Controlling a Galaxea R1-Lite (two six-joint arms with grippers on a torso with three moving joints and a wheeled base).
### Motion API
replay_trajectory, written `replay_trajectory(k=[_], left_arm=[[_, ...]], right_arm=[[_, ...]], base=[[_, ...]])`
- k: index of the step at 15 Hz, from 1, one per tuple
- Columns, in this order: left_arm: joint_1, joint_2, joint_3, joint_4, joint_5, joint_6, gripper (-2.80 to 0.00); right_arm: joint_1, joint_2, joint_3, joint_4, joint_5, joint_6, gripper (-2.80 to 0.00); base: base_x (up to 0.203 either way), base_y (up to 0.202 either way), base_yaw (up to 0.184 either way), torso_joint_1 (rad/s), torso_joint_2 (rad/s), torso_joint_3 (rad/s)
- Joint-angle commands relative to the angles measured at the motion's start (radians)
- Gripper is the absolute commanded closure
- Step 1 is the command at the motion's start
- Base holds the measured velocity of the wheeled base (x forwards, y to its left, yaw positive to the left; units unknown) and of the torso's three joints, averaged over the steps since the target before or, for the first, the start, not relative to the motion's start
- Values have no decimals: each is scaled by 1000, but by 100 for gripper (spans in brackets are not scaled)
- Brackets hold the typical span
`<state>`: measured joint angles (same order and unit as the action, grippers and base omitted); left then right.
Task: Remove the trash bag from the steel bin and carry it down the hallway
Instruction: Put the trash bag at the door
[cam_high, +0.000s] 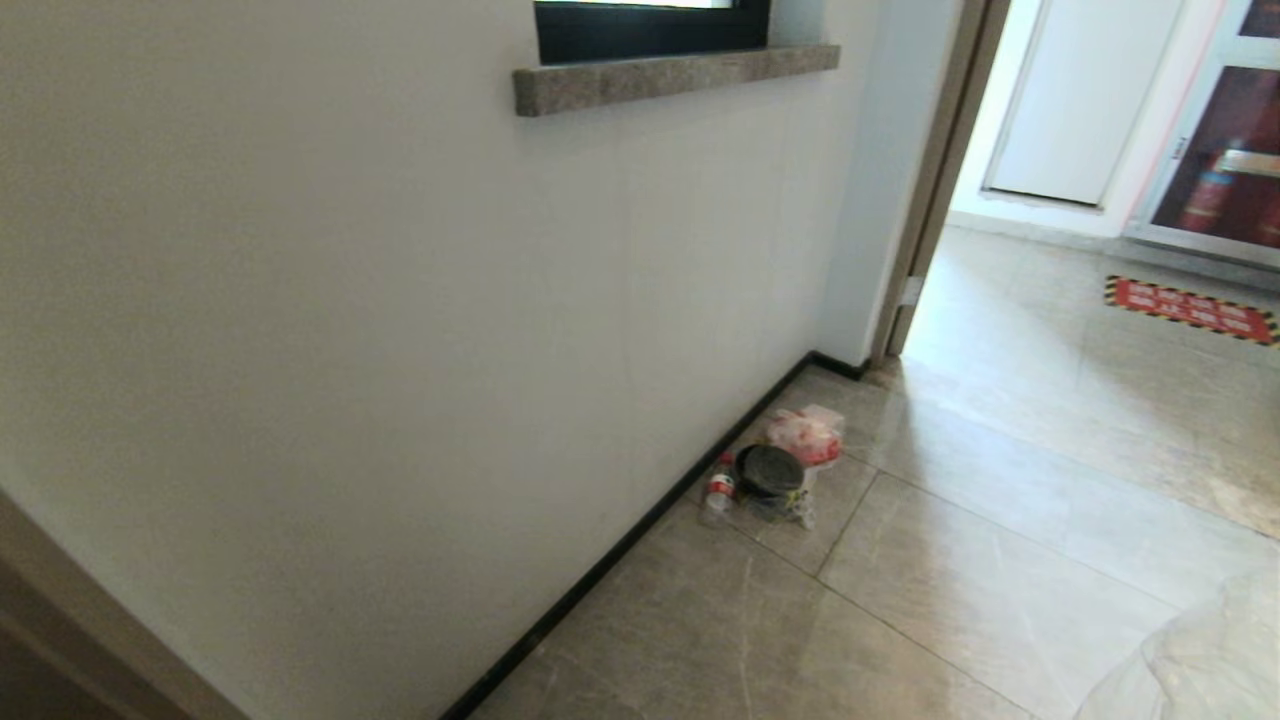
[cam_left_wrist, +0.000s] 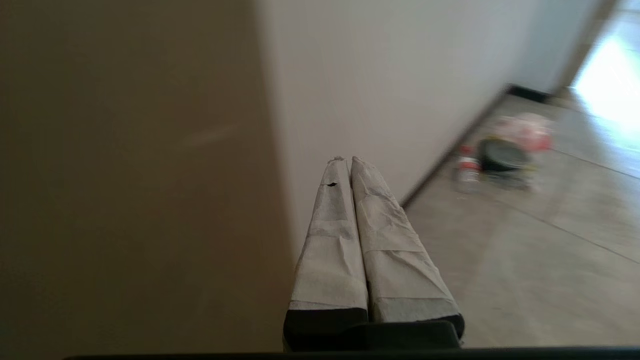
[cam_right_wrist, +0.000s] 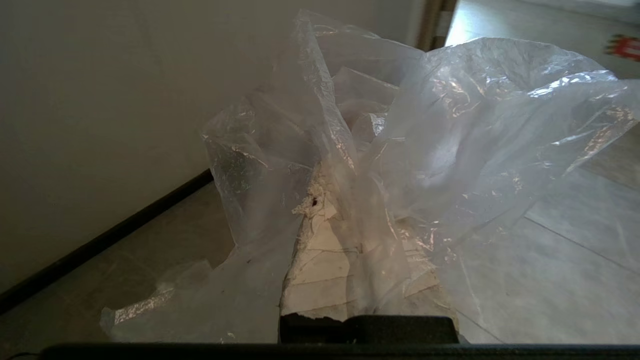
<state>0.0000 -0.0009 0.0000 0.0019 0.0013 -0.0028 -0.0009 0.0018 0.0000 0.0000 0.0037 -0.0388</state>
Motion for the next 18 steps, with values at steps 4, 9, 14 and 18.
replay_trajectory(k=[4,9,14,18], left_arm=[[0,1,0,0,0,0,0],[0,1,0,0,0,-2,0],[0,1,0,0,0,-2,0],[0,1,0,0,0,0,0]], right_arm=[[1,0,0,0,1,-1,0],[1,0,0,0,1,-2,0],[1,0,0,0,1,-1,0],[1,0,0,0,1,-1,0]], base=[[-2,-7,177,0,1,2],[1,-10,170,3,1,2],[0,-10,172,3,2,1],[2,-10,172,2,2,1]])
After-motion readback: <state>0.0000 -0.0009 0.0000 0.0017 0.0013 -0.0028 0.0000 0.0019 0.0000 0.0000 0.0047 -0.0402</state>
